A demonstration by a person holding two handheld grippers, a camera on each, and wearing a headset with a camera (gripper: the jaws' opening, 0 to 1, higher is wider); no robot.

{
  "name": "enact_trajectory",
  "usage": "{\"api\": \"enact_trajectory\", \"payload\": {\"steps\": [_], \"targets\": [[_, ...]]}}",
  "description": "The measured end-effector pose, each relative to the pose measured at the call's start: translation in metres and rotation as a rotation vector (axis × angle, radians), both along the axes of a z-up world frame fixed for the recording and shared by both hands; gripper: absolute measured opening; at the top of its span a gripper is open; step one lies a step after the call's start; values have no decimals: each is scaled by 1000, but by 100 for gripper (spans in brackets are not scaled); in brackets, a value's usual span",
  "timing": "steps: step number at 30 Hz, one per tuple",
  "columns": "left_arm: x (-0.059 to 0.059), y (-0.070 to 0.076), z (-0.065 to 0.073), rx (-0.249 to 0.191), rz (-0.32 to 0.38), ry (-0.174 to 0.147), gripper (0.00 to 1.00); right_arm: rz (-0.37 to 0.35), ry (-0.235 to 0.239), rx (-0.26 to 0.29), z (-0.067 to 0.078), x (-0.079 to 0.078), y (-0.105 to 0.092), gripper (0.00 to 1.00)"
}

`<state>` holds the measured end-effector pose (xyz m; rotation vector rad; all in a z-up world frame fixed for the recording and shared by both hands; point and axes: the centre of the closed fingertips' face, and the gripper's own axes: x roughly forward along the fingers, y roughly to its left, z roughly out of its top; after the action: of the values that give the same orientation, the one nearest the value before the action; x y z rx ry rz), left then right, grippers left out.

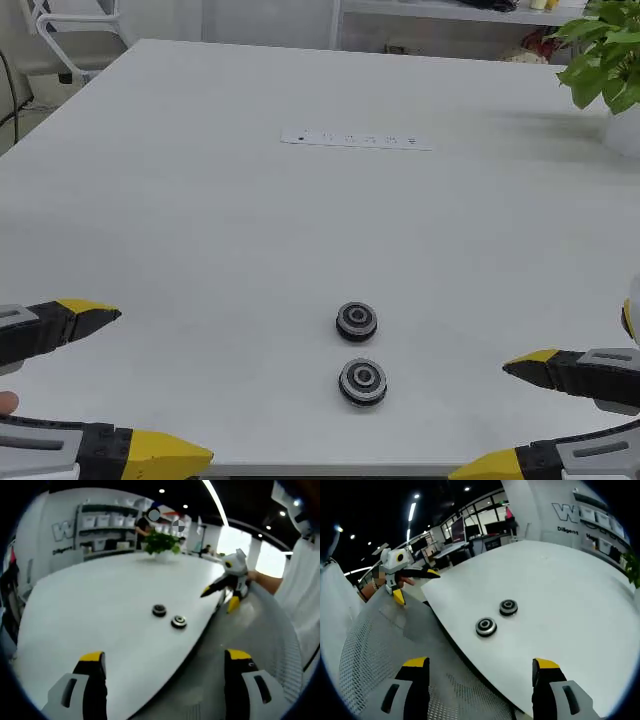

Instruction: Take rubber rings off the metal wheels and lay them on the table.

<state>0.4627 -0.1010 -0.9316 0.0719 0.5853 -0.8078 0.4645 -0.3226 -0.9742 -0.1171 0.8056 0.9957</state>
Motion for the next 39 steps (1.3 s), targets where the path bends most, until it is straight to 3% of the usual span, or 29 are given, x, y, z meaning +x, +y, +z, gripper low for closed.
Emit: {"api": "enact_trajectory", "payload": {"steps": [37,39], "targets": [[2,1,3,7,9,-16,97,-43,-1,25,3,3,-1,78],[2,1,3,9,6,-16,97,-42,-17,59,9,4,3,78]]}}
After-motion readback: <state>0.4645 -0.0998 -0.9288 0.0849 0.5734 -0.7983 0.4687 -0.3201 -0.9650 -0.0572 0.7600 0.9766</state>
